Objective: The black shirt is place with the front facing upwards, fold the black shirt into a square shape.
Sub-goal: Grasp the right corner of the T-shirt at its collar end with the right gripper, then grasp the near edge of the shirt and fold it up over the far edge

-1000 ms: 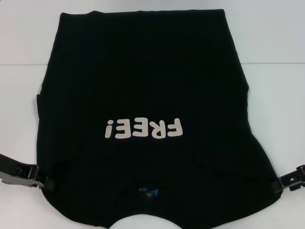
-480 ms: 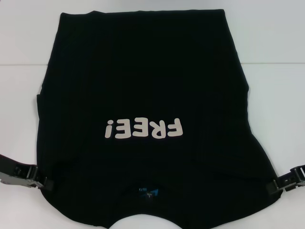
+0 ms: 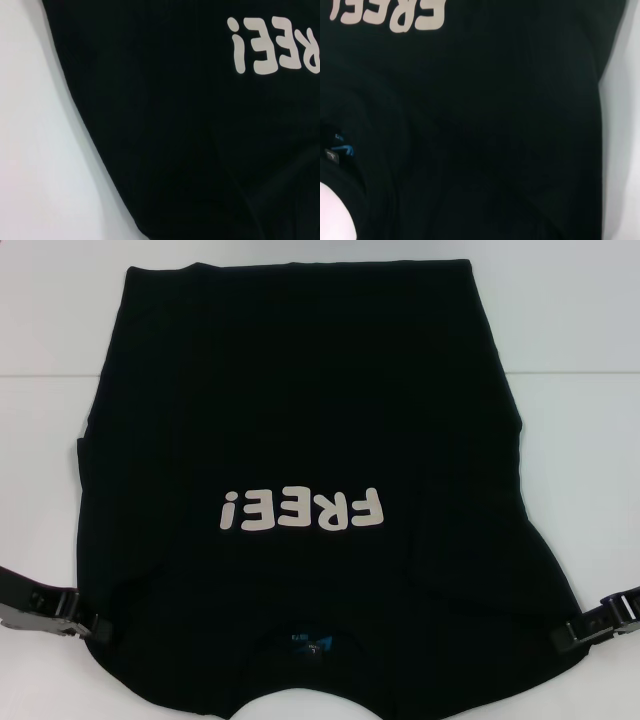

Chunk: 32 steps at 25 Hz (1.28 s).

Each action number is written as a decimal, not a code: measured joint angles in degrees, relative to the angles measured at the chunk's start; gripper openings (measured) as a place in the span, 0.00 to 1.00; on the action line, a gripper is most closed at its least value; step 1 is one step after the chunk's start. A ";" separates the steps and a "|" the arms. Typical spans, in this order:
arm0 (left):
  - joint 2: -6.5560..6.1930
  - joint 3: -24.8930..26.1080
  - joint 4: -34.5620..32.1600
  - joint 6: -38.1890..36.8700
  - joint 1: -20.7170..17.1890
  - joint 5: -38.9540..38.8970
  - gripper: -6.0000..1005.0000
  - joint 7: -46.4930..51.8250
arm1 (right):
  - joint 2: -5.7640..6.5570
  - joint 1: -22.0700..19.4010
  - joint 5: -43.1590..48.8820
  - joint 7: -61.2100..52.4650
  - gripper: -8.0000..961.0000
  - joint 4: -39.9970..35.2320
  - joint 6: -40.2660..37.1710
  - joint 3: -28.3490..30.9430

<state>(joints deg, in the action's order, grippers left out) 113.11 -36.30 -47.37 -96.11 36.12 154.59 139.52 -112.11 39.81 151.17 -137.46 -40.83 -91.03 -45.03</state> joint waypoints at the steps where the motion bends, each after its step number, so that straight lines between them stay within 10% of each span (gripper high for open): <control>1: 0.00 0.00 0.00 0.01 0.00 0.00 0.05 -0.01 | -0.09 0.05 0.00 0.00 0.76 0.05 0.13 -0.22; 32: -0.08 0.04 0.09 -0.07 0.00 -1.07 0.05 -0.09 | -1.83 3.57 -2.35 1.61 0.73 1.63 -1.07 -1.44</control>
<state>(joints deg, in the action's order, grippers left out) 113.04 -36.26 -47.28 -96.18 36.12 153.52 139.42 -113.94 43.38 148.82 -135.85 -39.20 -92.10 -46.47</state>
